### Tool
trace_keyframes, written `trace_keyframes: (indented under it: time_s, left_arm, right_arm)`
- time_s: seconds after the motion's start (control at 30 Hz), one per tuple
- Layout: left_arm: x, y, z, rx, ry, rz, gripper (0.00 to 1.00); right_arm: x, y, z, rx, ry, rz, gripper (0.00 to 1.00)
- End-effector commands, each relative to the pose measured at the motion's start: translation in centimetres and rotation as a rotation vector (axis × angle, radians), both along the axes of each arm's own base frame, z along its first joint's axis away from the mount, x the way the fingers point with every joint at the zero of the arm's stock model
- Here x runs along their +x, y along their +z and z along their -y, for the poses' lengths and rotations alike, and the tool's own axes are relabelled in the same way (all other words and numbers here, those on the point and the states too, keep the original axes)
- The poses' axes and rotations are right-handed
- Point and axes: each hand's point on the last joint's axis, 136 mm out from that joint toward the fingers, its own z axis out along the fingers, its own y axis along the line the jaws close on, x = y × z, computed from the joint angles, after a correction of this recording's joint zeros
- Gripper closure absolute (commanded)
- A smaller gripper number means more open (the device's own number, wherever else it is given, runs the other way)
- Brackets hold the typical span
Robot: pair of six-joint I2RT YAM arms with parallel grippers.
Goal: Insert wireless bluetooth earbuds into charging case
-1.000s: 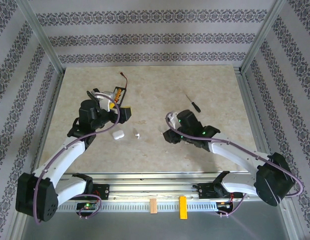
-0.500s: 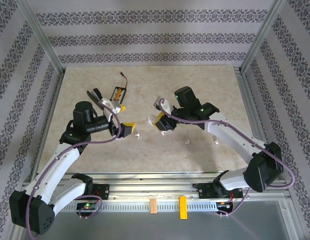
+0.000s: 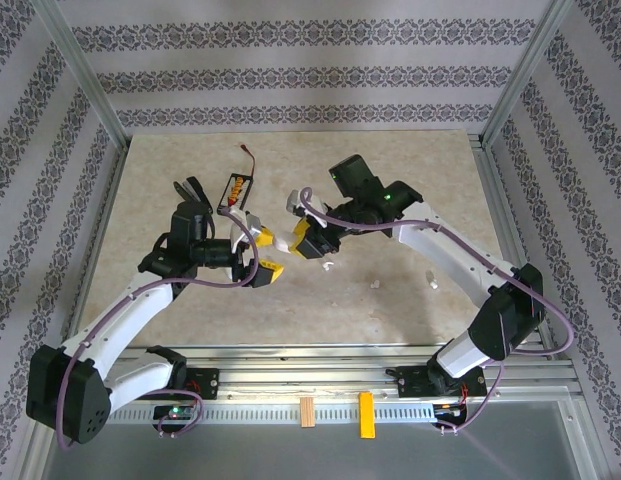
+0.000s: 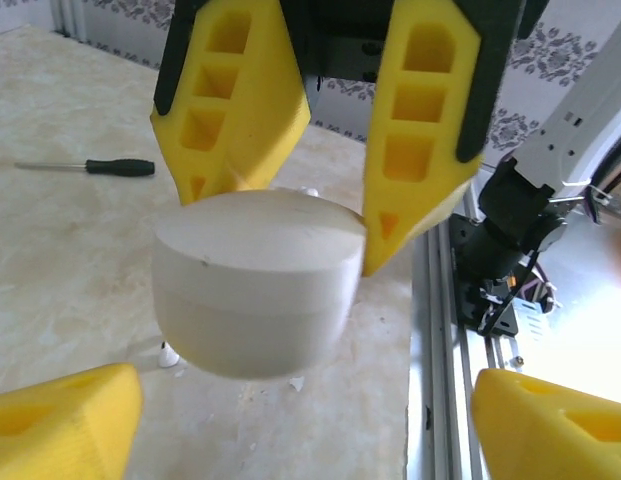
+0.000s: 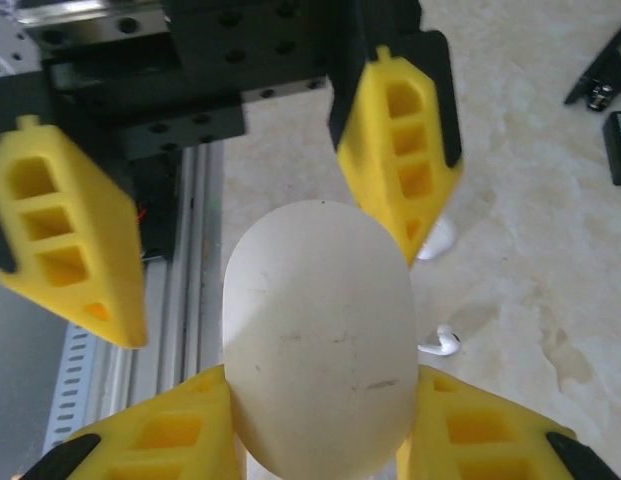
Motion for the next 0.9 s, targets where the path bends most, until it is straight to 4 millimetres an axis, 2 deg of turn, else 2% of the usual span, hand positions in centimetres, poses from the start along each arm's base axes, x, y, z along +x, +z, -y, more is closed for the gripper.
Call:
trace_keyframes:
  time_s: [0.0,0.33,0.7,0.87]
  left_arm:
    - [-1.5,1.1,0.7,-0.058,-0.09,0.046,0.19]
    - [-2.4,2.8,0.9,-0.129,-0.135,0.105,0.31]
    - [-2.4,2.8,0.9,-0.131,-0.136,0.098,0.53]
    - [-2.6,2.8,1.0,-0.134,-0.149,0.091,0.67]
  right_arm:
    - [-1.7,1.3,-0.6,0.036,0.099,0.005,0.74]
    - [-2.7,1.6,-1.5,0.047,0.14,0.014,0.75]
    - [-2.5,1.4,-1.4,0.039,0.132,0.017,0.75]
    - [-2.5,1.2,-1.4,0.035,0.129,0.011,0.75]
